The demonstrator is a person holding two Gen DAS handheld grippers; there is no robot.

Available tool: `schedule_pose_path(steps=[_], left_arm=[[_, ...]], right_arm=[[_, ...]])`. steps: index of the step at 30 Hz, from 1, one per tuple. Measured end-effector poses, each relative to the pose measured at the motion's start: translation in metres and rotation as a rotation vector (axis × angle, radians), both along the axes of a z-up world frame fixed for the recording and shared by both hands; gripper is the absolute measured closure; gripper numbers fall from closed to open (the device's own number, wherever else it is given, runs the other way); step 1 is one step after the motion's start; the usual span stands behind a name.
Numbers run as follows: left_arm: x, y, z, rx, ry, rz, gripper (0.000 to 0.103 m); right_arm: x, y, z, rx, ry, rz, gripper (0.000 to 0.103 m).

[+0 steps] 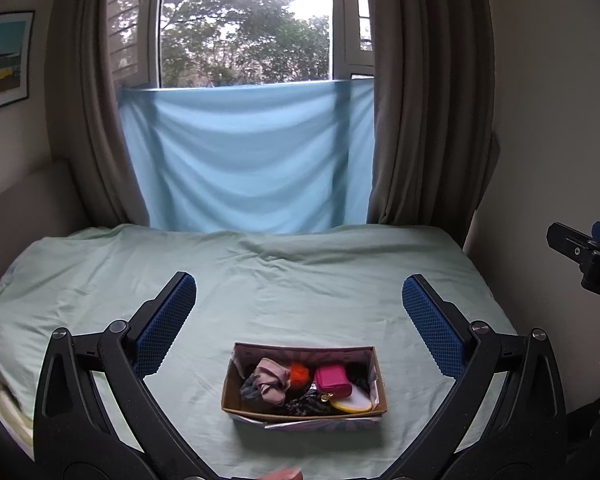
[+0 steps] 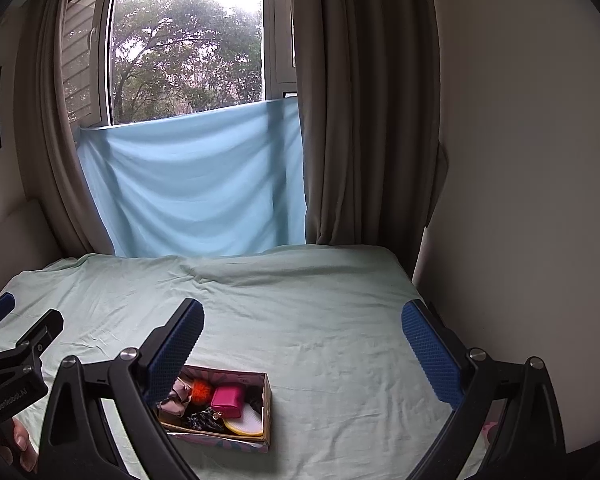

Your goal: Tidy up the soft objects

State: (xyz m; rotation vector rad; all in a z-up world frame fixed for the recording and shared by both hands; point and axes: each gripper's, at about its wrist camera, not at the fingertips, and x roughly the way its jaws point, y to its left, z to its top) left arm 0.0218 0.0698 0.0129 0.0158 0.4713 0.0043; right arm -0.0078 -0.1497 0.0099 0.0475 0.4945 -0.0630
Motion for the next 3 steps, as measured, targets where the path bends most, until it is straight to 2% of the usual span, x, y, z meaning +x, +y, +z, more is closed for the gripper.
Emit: schedule_pose_path(steps=[3], left_arm=[[0.0037, 0.0008, 0.0013, 0.002, 0.0, -0.003, 0.0]], right_arm=[[0.0052, 0.0009, 0.0011, 0.0, 0.009, -0.003, 0.004]])
